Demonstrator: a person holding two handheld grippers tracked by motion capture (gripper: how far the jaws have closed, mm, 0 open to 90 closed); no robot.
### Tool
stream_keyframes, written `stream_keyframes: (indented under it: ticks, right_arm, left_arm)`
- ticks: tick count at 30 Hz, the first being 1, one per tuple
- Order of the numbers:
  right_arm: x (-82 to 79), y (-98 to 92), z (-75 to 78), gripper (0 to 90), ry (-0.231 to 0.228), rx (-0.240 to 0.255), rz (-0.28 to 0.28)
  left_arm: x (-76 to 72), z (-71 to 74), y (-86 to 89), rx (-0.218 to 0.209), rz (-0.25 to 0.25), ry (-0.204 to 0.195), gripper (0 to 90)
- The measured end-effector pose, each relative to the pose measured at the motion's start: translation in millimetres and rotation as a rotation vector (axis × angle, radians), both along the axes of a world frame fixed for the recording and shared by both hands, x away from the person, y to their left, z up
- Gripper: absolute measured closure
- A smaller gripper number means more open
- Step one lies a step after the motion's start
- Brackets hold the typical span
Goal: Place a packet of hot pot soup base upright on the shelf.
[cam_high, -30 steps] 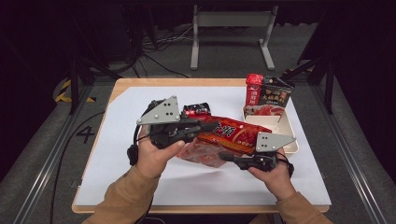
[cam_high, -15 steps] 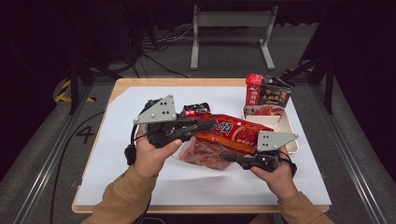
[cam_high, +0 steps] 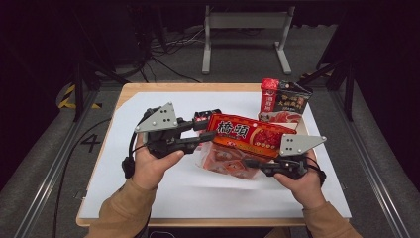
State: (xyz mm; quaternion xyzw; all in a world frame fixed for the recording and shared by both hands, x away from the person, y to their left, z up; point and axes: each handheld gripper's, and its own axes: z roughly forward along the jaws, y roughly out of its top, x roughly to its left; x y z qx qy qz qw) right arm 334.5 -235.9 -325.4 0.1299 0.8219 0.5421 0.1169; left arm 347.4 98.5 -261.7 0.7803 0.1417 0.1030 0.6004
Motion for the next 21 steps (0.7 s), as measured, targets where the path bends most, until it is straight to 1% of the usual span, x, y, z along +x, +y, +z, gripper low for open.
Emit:
stream_keyframes:
  ticks: [2,3,6,7,9,11,12,14,19,20,21]
  right_arm:
    - [0.9,-1.7,2.7,70.5,0.012,-0.006,-0.010]
    - [1.5,-2.7,3.9,70.5,0.017,-0.008,-0.015]
    - [3.5,-5.5,7.0,70.5,0.020,-0.019,-0.033]
    - [4.3,-6.6,7.9,70.5,0.023,-0.021,-0.039]
    - [6.6,-9.1,9.6,70.5,0.032,-0.018,-0.053]
    - [7.9,-10.7,11.2,70.5,0.034,-0.023,-0.064]
    - [8.6,-11.6,12.2,70.5,0.037,-0.026,-0.070]
    - [10.2,-14.5,14.4,70.5,0.046,-0.025,-0.082]
    - [14.0,-20.4,18.2,70.5,0.053,-0.018,-0.110]
    - [14.0,-20.4,18.2,70.5,0.053,-0.018,-0.110]
    - [15.4,-22.3,21.1,70.5,0.051,-0.019,-0.118]
  left_arm:
    - [0.4,-4.3,3.3,0.005,0.012,0.010,65.4]
    - [1.0,-6.4,5.2,0.009,0.018,0.009,64.9]
    - [2.1,-12.6,10.3,0.014,0.033,0.026,63.7]
    - [3.1,-15.6,12.5,0.017,0.043,0.024,63.3]
    - [3.9,-21.2,16.2,0.021,0.059,0.036,61.9]
    - [5.3,-26.9,19.5,0.039,0.073,0.036,60.2]
    - [6.7,-32.7,22.1,0.053,0.085,0.045,59.8]
    - [8.0,-40.2,26.3,0.067,0.100,0.058,59.1]
    - [10.1,-56.4,34.9,0.078,0.131,0.079,57.9]
    - [10.1,-56.4,34.9,0.078,0.131,0.079,57.4]
    - [10.4,-59.9,36.5,0.087,0.137,0.085,57.1]
